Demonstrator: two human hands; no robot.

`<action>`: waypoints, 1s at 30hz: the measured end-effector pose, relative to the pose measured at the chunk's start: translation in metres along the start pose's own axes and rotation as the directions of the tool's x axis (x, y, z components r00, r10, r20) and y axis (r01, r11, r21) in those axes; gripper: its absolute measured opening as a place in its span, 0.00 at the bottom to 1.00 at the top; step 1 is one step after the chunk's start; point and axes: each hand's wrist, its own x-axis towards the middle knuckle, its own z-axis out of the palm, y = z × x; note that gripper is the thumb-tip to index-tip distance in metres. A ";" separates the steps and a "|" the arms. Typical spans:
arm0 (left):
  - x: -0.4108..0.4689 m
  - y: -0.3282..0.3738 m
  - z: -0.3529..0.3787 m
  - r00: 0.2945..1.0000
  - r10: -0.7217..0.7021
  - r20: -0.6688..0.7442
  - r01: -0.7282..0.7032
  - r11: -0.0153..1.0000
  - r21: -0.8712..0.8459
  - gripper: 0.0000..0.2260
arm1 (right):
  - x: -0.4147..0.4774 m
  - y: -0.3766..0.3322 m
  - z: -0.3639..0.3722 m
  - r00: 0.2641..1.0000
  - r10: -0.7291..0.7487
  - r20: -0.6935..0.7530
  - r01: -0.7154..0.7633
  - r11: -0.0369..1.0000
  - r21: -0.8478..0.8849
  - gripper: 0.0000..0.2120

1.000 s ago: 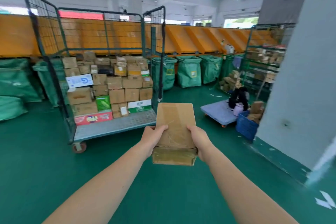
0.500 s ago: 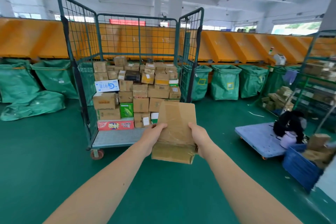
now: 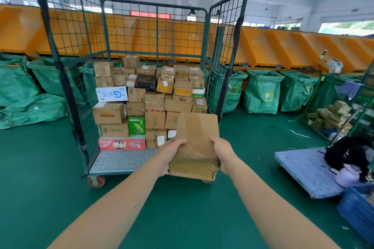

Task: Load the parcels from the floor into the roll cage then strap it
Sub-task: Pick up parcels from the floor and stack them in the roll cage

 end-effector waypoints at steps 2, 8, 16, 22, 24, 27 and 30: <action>0.047 0.018 -0.007 1.000 0.003 0.000 -0.003 1.000 0.000 0.08 | 0.037 -0.015 0.011 1.000 -0.013 -0.006 0.013 1.000 -0.009 0.14; 0.183 0.096 -0.032 1.000 -0.001 0.022 0.001 0.999 0.032 0.16 | 0.158 -0.073 0.055 0.998 -0.052 -0.028 0.052 0.998 -0.030 0.13; 0.322 0.167 -0.055 0.998 0.047 -0.029 -0.048 0.999 -0.006 0.26 | 0.291 -0.123 0.104 1.000 -0.029 -0.010 0.029 1.000 -0.003 0.21; 0.428 0.218 -0.056 0.993 0.048 -0.107 -0.056 0.996 -0.071 0.31 | 0.395 -0.165 0.123 0.997 0.033 0.066 -0.032 0.999 -0.011 0.22; 0.472 0.235 -0.052 0.992 0.030 -0.120 -0.040 0.996 -0.076 0.44 | 0.438 -0.182 0.127 0.997 0.007 0.080 -0.007 1.000 0.003 0.21; 0.550 0.258 -0.049 0.987 0.044 -0.152 -0.055 0.996 -0.069 0.51 | 0.500 -0.209 0.128 0.998 -0.023 0.060 0.023 1.000 0.002 0.21; 0.591 0.299 -0.033 0.986 0.105 -0.126 -0.114 0.991 -0.065 0.41 | 0.573 -0.245 0.127 0.998 -0.015 0.061 0.013 1.000 0.022 0.25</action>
